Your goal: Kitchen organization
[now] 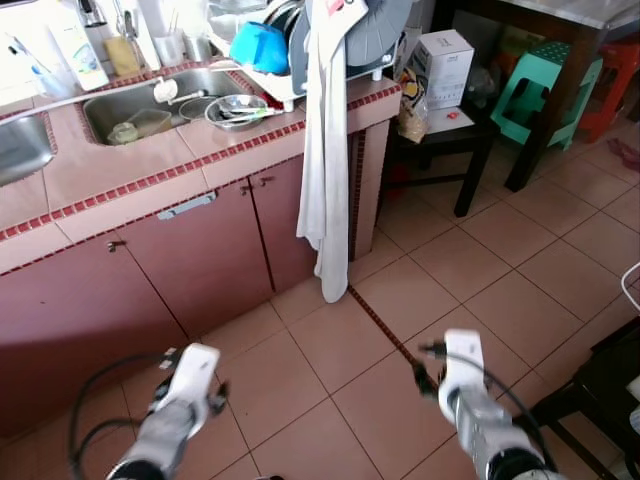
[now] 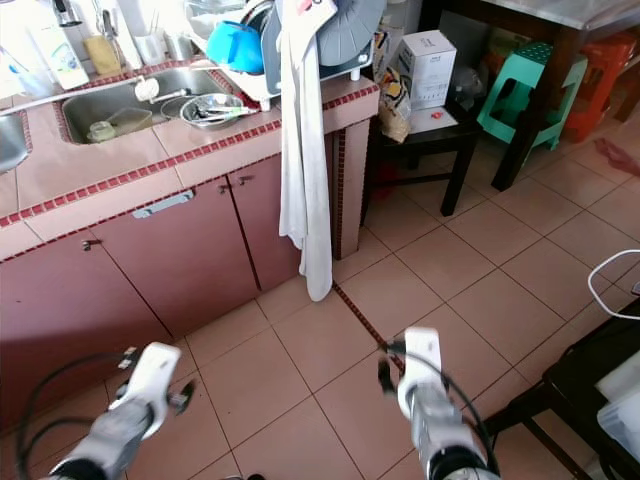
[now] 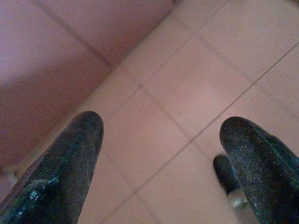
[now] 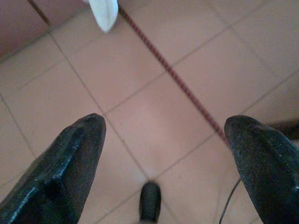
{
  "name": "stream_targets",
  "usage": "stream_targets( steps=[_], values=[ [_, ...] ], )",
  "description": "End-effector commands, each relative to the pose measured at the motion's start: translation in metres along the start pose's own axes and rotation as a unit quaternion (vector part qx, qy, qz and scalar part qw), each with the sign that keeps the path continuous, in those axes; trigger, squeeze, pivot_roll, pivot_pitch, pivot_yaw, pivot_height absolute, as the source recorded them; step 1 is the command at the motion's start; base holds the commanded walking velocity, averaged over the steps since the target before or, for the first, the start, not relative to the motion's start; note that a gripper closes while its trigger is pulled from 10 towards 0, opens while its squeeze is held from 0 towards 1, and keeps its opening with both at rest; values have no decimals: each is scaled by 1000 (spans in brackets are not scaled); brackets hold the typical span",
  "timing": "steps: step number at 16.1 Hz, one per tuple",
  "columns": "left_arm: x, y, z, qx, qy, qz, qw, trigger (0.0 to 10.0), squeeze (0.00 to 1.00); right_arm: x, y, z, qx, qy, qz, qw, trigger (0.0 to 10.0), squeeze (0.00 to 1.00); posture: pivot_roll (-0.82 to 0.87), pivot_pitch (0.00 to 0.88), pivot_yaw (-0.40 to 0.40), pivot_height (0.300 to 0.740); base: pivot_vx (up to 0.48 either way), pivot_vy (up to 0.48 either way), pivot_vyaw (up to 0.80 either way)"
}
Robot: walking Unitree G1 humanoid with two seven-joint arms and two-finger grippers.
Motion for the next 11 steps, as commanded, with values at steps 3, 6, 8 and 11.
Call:
stream_targets(
  steps=[3,6,8,11],
  values=[
    [-2,-5,-28,-47,-18,0,999,10000,0,1,-3,-24,-35,27,-11,999,10000,0,-38,79,85,740,0,0,0],
    [9,-5,-30,-52,-4,-13,999,10000,0,2,-6,-38,-53,18,-9,998,10000,0,-41,84,76,740,0,0,0],
    [14,-4,-24,-42,11,-19,999,10000,0,4,-7,-41,-58,9,-11,998,10000,0,-44,86,75,740,0,0,0],
    [14,-2,-14,-25,22,-24,999,10000,0,4,-7,-39,-55,4,-9,998,10000,0,-45,85,81,740,0,0,0]
  ],
)
Point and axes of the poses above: a point about 5 cm out from each wrist's last joint towards the gripper, its own y axis pointing out of the wrist towards the gripper, its own z axis along the axis of the wrist's last joint, x = y × z, the point moved 4 cm from there along y, pointing out of the wrist towards the gripper
